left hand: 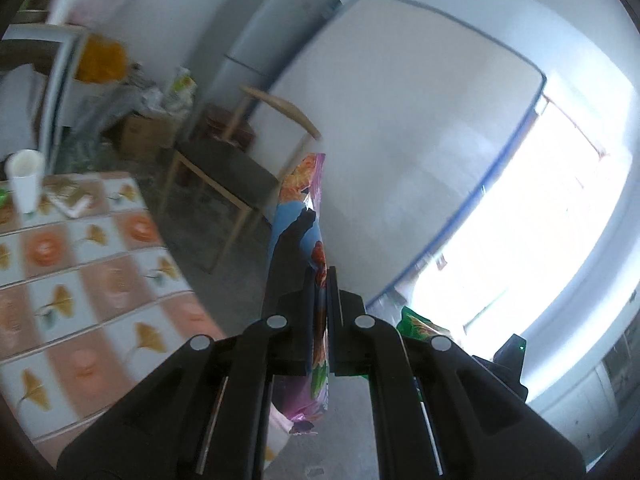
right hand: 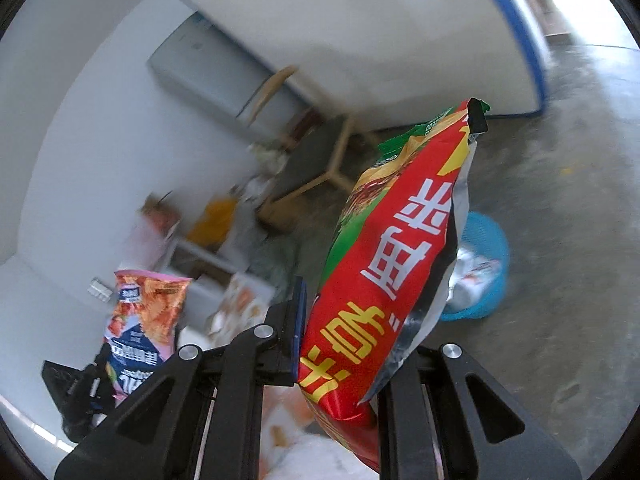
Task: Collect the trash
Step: 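Carry the pink bag and green-red bag with both tools over the blue wastebasket, then open both tools to drop the snack bags into the blue wastebasket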
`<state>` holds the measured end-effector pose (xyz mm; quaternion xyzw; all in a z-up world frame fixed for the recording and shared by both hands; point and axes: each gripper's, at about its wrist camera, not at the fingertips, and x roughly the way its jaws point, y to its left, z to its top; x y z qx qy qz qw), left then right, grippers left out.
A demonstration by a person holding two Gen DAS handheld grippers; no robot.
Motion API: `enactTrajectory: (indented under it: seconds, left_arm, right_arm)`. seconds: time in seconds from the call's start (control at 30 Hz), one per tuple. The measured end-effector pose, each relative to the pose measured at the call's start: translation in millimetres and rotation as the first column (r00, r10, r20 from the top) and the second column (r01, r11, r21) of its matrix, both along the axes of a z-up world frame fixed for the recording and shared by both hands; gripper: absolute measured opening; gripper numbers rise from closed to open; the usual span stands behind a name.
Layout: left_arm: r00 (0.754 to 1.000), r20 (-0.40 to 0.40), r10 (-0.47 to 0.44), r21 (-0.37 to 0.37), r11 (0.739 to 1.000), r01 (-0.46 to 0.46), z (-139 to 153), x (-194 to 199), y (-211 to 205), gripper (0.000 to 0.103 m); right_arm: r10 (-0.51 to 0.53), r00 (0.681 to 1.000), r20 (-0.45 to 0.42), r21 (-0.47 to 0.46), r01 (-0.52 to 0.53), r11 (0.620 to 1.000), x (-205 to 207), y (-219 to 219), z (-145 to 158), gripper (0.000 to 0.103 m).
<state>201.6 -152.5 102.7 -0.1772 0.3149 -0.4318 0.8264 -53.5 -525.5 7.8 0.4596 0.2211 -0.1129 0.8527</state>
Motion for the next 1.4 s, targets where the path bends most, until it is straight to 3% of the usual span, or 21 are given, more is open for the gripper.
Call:
enactTrajectory:
  seconds: [0.23, 0.37, 0.5, 0.67, 0.77, 0.8, 0.87, 0.93, 0.97, 1.03, 1.07, 1.27, 1.4]
  left_arm:
    - [0.993, -0.078, -0.092, 0.125, 0.987, 0.101, -43.9, 29.6, -107.7, 0.003]
    - [0.987, -0.118, -0.108, 0.185, 0.974, 0.128, -72.9, 52.1, -148.0, 0.003]
    - [0.984, -0.144, -0.108, 0.212, 0.968, 0.137, -93.6, 71.8, -170.0, 0.003]
    - [0.983, -0.157, -0.094, 0.224, 0.966, 0.128, -108.2, 93.9, -180.2, 0.003]
    - [0.984, -0.157, -0.082, 0.238, 0.964, 0.118, -115.6, 103.8, -182.3, 0.003]
    - [0.984, -0.158, -0.079, 0.241, 0.963, 0.116, -117.3, 107.7, -182.0, 0.003]
    - [0.984, -0.162, -0.069, 0.255, 0.961, 0.109, -121.9, 114.0, -182.1, 0.003]
    - [0.984, -0.169, -0.063, 0.264, 0.959, 0.107, -123.6, 121.3, -181.0, 0.003]
    - [0.983, -0.174, -0.062, 0.269, 0.957, 0.108, -126.2, 123.2, -181.8, 0.003]
    - [0.983, -0.174, -0.061, 0.277, 0.955, 0.109, -127.9, 126.9, -183.1, 0.003]
    - [0.982, -0.176, -0.061, 0.280, 0.954, 0.110, -128.7, 126.3, -184.4, 0.003]
    - [0.978, -0.193, -0.073, 0.279, 0.952, 0.126, -132.8, 126.3, -196.8, 0.003]
    - [0.978, -0.190, -0.082, 0.284, 0.949, 0.135, -134.7, 121.8, -205.8, 0.003]
  right_arm:
    - [-0.100, 0.986, -0.134, -0.024, 0.098, 0.995, -14.4, -28.5, -49.5, 0.014]
    - [-0.105, 0.966, -0.238, -0.172, 0.064, 0.983, 22.3, -31.3, -67.6, 0.014]
    - [-0.076, 0.937, -0.342, -0.369, -0.060, 0.927, 83.7, -35.9, -93.2, 0.014]
    - [-0.058, 0.875, -0.481, -0.600, -0.280, 0.749, 175.2, -26.8, -145.8, 0.014]
    - [-0.074, 0.817, -0.573, -0.660, -0.406, 0.632, 222.2, -15.1, -192.6, 0.014]
    - [-0.106, 0.785, -0.610, -0.693, -0.463, 0.553, 239.0, -8.7, -218.1, 0.017]
    - [-0.092, 0.727, -0.680, -0.658, -0.550, 0.514, 258.6, -5.4, -254.6, 0.021]
    - [-0.063, 0.689, -0.722, -0.609, -0.590, 0.530, 265.1, -3.2, -274.4, 0.024]
    - [-0.050, 0.687, -0.725, -0.599, -0.593, 0.538, 265.2, -1.9, -278.3, 0.027]
    - [-0.020, 0.710, -0.704, -0.596, -0.574, 0.562, 264.5, -4.6, -272.9, 0.046]
    - [0.006, 0.728, -0.686, -0.589, -0.560, 0.583, 258.2, -4.4, -267.8, 0.048]
    - [0.092, 0.781, -0.618, -0.543, -0.509, 0.668, 230.8, -16.6, -250.1, 0.053]
    - [0.116, 0.840, -0.530, -0.522, -0.431, 0.736, 208.9, -29.4, -226.8, 0.053]
